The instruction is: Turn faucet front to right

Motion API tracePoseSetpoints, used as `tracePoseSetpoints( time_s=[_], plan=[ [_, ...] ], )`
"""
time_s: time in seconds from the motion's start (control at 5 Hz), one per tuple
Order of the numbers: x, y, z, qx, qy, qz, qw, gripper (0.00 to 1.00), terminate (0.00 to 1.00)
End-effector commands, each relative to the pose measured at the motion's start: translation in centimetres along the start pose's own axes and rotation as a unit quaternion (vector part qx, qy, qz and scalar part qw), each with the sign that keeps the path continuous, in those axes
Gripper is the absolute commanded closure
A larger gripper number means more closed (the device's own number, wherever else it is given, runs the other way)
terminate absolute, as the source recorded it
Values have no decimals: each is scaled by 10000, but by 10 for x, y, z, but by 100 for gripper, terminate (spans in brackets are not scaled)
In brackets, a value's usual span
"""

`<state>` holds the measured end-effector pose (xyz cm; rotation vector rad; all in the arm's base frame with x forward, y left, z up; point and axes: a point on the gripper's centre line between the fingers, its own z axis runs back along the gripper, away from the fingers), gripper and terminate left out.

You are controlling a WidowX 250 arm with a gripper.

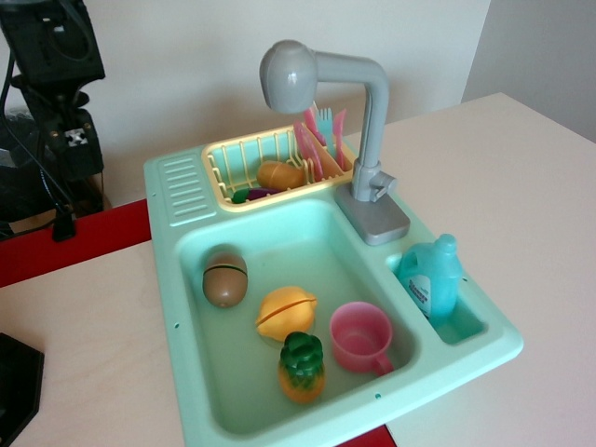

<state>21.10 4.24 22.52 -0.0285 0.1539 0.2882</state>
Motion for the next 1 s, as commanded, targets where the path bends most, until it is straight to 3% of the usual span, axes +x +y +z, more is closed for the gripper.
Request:
tracePoseSetpoints(
  time_s=[0.0,0.6,0.8],
  plan=[
    [-26,-16,16,-70,-314,-227,9992,0,0],
    [-32,-9,18,91,-298,-254,9992,0,0],
    [-32,-9,18,91,-298,-254,9992,0,100]
  ],
)
